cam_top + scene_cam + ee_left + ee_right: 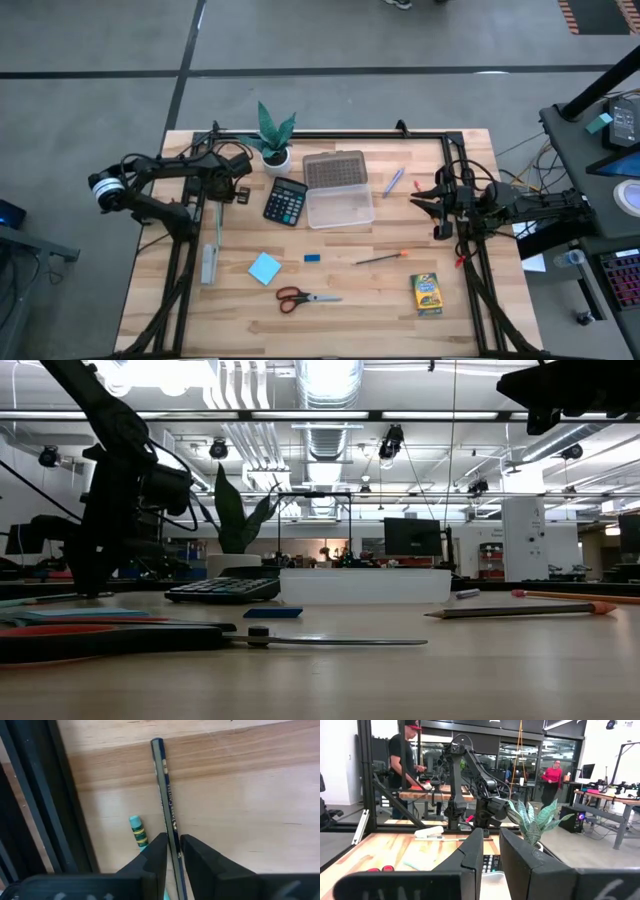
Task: Pack school essentials
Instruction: Put the black pencil into the supplies box
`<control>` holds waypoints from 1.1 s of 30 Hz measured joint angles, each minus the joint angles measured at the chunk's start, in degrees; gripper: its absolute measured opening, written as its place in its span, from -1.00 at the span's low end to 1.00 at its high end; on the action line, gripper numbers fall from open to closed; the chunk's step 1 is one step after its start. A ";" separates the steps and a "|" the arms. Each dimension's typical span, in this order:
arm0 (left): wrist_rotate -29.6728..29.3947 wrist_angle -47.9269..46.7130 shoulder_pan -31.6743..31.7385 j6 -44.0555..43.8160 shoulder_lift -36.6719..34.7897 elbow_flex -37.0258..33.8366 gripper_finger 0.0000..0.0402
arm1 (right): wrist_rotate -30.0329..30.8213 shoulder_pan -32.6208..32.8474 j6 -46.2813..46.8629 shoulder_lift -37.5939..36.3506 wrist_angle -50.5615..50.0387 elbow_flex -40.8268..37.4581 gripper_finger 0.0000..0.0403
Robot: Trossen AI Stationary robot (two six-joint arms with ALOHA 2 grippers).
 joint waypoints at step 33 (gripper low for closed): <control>18.15 -15.09 -32.65 -13.15 -4.54 23.12 -1.00 | -0.02 0.00 0.61 0.00 -0.20 0.00 -0.73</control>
